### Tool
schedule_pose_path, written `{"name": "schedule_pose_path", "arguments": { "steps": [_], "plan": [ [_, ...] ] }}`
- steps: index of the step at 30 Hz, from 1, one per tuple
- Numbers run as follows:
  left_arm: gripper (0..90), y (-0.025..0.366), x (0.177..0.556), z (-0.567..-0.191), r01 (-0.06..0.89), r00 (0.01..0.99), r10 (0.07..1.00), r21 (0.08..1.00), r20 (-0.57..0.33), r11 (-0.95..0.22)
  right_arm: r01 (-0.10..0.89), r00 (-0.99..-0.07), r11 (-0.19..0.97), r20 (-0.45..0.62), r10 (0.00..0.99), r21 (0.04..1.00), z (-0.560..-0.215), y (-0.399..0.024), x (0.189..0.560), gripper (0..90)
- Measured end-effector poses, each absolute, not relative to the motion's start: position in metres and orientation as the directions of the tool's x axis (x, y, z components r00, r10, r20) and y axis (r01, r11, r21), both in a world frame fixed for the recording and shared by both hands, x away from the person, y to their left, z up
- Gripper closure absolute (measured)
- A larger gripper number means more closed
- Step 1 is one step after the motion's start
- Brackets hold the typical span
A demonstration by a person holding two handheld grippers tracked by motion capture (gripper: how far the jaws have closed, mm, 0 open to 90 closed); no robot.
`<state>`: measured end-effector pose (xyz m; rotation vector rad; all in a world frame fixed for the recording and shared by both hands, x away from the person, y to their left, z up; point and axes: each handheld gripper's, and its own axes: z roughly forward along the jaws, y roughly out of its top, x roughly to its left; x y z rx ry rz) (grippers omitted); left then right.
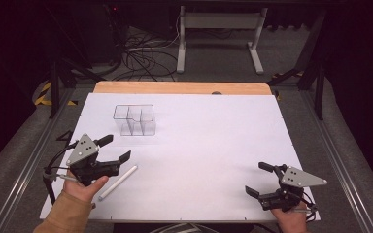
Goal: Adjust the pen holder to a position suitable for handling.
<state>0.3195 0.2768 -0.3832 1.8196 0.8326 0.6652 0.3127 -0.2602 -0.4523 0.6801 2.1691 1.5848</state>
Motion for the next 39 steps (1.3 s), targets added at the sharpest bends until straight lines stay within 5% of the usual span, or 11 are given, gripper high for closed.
{"name": "schedule_pose_path", "arguments": {
  "steps": [9, 25, 39],
  "plan": [
    [25.8, 0.28, 0.324, -0.38, 0.237, 0.658, 0.752, 0.936, 0.041, -0.259, 0.168, -0.823, 0.254, -0.006, 0.568, 0.952, -0.453, -0.26, 0.314, 5.9],
    [29.6, 0.281, 0.355, -0.356, 0.164, 0.762, 0.605, 0.835, 0.231, -0.526, 0.165, -0.831, 0.257, -0.007, 0.557, 0.952, -0.453, -0.258, 0.315, 5.9],
    [33.7, 0.273, 0.39, -0.348, 0.209, 0.782, 0.574, 0.766, 0.242, -0.608, 0.175, -0.84, 0.263, 0.004, 0.543, 0.949, -0.454, -0.256, 0.315, 6.0]
  ]
}}
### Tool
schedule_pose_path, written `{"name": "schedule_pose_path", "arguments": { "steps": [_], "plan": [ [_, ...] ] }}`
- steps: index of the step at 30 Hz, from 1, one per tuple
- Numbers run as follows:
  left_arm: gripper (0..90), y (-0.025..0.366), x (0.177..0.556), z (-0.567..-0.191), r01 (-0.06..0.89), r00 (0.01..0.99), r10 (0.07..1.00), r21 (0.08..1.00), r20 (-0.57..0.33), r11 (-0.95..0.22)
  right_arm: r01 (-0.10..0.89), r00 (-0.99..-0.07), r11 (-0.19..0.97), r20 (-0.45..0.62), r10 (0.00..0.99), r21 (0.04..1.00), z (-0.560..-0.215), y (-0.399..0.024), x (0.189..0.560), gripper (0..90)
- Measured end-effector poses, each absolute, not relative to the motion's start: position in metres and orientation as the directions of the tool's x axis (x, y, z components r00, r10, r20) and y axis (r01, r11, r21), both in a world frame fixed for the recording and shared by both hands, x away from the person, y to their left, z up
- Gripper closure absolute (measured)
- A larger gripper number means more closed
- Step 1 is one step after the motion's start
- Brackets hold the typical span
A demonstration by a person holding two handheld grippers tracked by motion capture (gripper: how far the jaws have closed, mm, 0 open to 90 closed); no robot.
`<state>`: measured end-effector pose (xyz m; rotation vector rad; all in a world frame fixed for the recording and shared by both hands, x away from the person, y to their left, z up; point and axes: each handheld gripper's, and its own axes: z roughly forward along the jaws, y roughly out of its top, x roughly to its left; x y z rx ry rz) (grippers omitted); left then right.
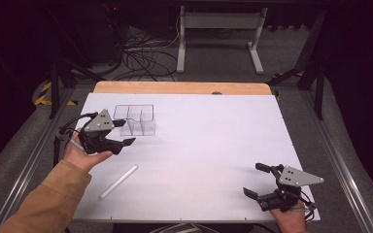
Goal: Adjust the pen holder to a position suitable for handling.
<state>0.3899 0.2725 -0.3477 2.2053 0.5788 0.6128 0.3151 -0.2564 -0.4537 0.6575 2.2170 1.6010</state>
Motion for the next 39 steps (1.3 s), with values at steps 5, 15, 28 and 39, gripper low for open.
{"name": "schedule_pose_path", "arguments": {
  "steps": [5, 15, 28, 39],
  "plan": [
    [35.5, 0.274, 0.403, -0.344, 0.253, 0.767, 0.601, 0.754, 0.225, -0.606, 0.176, -0.842, 0.261, 0.008, 0.539, 0.949, -0.454, -0.256, 0.315, 6.0],
    [37.8, 0.277, 0.428, -0.346, 0.248, 0.762, 0.589, 0.718, 0.27, -0.651, 0.175, -0.848, 0.265, 0.009, 0.529, 0.948, -0.455, -0.255, 0.315, 6.1],
    [39.3, 0.285, 0.451, -0.347, 0.229, 0.769, 0.564, 0.694, 0.302, -0.683, 0.17, -0.854, 0.266, 0.007, 0.52, 0.949, -0.455, -0.255, 0.315, 6.0],
    [39.2, 0.283, 0.469, -0.357, 0.261, 0.785, 0.546, 0.642, 0.294, -0.721, 0.163, -0.858, 0.264, 0.004, 0.513, 0.951, -0.454, -0.256, 0.314, 6.0]
  ]
}}
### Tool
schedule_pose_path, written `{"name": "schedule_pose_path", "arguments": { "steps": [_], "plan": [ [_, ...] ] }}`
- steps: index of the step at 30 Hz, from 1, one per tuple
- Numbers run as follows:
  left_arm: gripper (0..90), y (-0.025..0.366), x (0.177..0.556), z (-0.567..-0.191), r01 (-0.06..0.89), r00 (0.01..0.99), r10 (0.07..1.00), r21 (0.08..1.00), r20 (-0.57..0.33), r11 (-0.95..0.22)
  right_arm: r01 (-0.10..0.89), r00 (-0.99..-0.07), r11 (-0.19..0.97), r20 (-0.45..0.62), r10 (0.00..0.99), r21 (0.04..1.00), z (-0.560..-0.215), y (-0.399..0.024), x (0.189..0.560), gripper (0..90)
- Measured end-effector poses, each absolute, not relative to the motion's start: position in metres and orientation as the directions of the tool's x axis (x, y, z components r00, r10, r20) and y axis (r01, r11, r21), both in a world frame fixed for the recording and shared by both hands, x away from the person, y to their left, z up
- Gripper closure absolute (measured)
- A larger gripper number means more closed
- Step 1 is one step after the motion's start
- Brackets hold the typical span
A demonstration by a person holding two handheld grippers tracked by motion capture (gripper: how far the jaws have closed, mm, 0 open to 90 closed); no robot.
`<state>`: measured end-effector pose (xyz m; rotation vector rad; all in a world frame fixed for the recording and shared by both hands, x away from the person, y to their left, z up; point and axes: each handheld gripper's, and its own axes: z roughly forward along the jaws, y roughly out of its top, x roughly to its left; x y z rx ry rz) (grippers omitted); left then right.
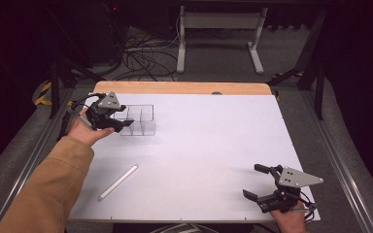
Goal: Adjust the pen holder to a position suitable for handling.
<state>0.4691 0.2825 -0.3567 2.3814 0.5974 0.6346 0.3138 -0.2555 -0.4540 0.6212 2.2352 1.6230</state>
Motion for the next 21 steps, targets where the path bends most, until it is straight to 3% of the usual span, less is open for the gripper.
{"name": "schedule_pose_path", "arguments": {
  "steps": [14, 21],
  "plan": [
    [42.9, 0.278, 0.484, -0.371, 0.312, 0.798, 0.524, 0.54, 0.298, -0.782, 0.16, -0.863, 0.263, 0.005, 0.505, 0.952, -0.454, -0.256, 0.314, 5.9],
    [49.6, 0.275, 0.486, -0.374, 0.332, 0.79, 0.532, 0.515, 0.306, -0.79, 0.157, -0.867, 0.26, 0.007, 0.499, 0.953, -0.454, -0.255, 0.313, 5.6]
  ]
}}
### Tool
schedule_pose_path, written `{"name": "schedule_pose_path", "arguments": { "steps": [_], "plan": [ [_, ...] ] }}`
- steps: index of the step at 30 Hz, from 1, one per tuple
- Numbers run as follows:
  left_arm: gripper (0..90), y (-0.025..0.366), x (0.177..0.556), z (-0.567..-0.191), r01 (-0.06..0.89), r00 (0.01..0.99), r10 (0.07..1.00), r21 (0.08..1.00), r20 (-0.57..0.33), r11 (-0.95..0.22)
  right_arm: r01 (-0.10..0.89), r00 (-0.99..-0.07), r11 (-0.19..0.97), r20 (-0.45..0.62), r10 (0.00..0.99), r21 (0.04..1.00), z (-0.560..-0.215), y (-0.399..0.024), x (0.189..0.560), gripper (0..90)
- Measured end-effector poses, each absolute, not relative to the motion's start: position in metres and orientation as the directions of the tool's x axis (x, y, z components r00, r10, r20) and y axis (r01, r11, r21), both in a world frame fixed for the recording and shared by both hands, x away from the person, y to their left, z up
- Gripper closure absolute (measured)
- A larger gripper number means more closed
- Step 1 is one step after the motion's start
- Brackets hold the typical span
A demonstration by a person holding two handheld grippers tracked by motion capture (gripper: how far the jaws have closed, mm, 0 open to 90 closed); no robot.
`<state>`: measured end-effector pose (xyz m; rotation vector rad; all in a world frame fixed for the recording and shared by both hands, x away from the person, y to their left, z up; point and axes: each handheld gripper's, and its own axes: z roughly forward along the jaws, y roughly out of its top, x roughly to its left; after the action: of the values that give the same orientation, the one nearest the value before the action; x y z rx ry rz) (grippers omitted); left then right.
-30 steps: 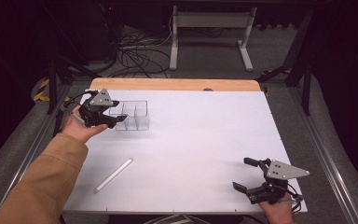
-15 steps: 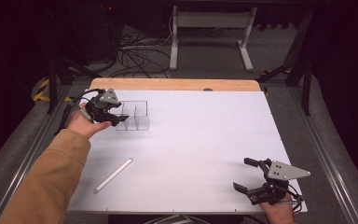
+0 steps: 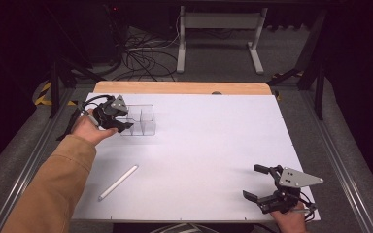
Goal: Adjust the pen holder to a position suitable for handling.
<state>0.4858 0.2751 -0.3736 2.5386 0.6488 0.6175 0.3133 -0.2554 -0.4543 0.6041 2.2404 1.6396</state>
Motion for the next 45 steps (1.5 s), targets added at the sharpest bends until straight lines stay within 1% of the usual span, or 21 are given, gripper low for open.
{"name": "schedule_pose_path", "arguments": {
  "steps": [8, 10, 11, 15, 27, 29, 31, 34, 35, 36, 37, 38, 39, 40, 41, 43, 45],
  "plan": [
    [55.4, 0.276, 0.493, -0.384, 0.365, 0.797, 0.519, 0.439, 0.308, -0.821, 0.159, -0.869, 0.262, 0.009, 0.495, 0.952, -0.455, -0.255, 0.314, 5.6],
    [56.2, 0.275, 0.494, -0.388, 0.365, 0.804, 0.507, 0.416, 0.311, -0.833, 0.161, -0.869, 0.263, 0.01, 0.494, 0.951, -0.455, -0.255, 0.314, 5.5],
    [58.4, 0.273, 0.494, -0.389, 0.36, 0.81, 0.499, 0.41, 0.309, -0.838, 0.16, -0.869, 0.265, 0.008, 0.495, 0.951, -0.455, -0.255, 0.314, 5.5],
    [61.3, 0.27, 0.494, -0.392, 0.352, 0.816, 0.483, 0.392, 0.318, -0.85, 0.161, -0.869, 0.264, 0.011, 0.494, 0.951, -0.455, -0.256, 0.314, 5.5],
    [61.3, 0.267, 0.497, -0.396, 0.336, 0.832, 0.453, 0.358, 0.319, -0.871, 0.161, -0.873, 0.268, 0.011, 0.487, 0.95, -0.456, -0.254, 0.314, 5.4],
    [64.5, 0.271, 0.496, -0.394, 0.327, 0.842, 0.443, 0.364, 0.306, -0.872, 0.16, -0.873, 0.265, 0.01, 0.488, 0.951, -0.456, -0.255, 0.315, 5.5],
    [69.8, 0.273, 0.494, -0.391, 0.314, 0.846, 0.433, 0.365, 0.31, -0.876, 0.162, -0.873, 0.265, 0.013, 0.487, 0.95, -0.456, -0.255, 0.315, 5.4],
    [74.2, 0.273, 0.492, -0.391, 0.306, 0.846, 0.427, 0.366, 0.319, -0.879, 0.167, -0.876, 0.266, 0.019, 0.481, 0.949, -0.457, -0.254, 0.316, 5.2],
    [74.2, 0.273, 0.492, -0.39, 0.305, 0.851, 0.422, 0.361, 0.311, -0.881, 0.167, -0.876, 0.266, 0.019, 0.481, 0.949, -0.457, -0.254, 0.316, 5.2],
    [77.9, 0.273, 0.491, -0.389, 0.298, 0.859, 0.415, 0.366, 0.299, -0.881, 0.165, -0.878, 0.267, 0.018, 0.479, 0.95, -0.457, -0.254, 0.315, 5.2],
    [77.9, 0.273, 0.49, -0.388, 0.29, 0.868, 0.404, 0.363, 0.29, -0.885, 0.165, -0.878, 0.267, 0.018, 0.479, 0.95, -0.457, -0.254, 0.315, 5.2],
    [83.9, 0.273, 0.488, -0.387, 0.287, 0.875, 0.398, 0.365, 0.276, -0.885, 0.164, -0.878, 0.265, 0.018, 0.478, 0.95, -0.457, -0.254, 0.315, 5.2],
    [86.0, 0.271, 0.487, -0.386, 0.281, 0.884, 0.389, 0.369, 0.261, -0.886, 0.165, -0.878, 0.265, 0.02, 0.478, 0.95, -0.457, -0.254, 0.316, 5.2],
    [86.0, 0.27, 0.487, -0.384, 0.278, 0.892, 0.381, 0.366, 0.245, -0.888, 0.165, -0.878, 0.265, 0.02, 0.478, 0.95, -0.457, -0.254, 0.316, 5.2],
    [87.4, 0.268, 0.485, -0.383, 0.269, 0.894, 0.37, 0.356, 0.255, -0.895, 0.167, -0.878, 0.265, 0.021, 0.478, 0.949, -0.457, -0.254, 0.316, 5.2],
    [87.7, 0.266, 0.483, -0.38, 0.268, 0.898, 0.366, 0.357, 0.245, -0.895, 0.168, -0.879, 0.267, 0.022, 0.476, 0.949, -0.457, -0.253, 0.316, 5.2],
    [87.7, 0.261, 0.479, -0.376, 0.253, 0.897, 0.357, 0.359, 0.262, -0.898, 0.169, -0.88, 0.271, 0.021, 0.474, 0.948, -0.457, -0.253, 0.316, 5.2]
  ]
}}
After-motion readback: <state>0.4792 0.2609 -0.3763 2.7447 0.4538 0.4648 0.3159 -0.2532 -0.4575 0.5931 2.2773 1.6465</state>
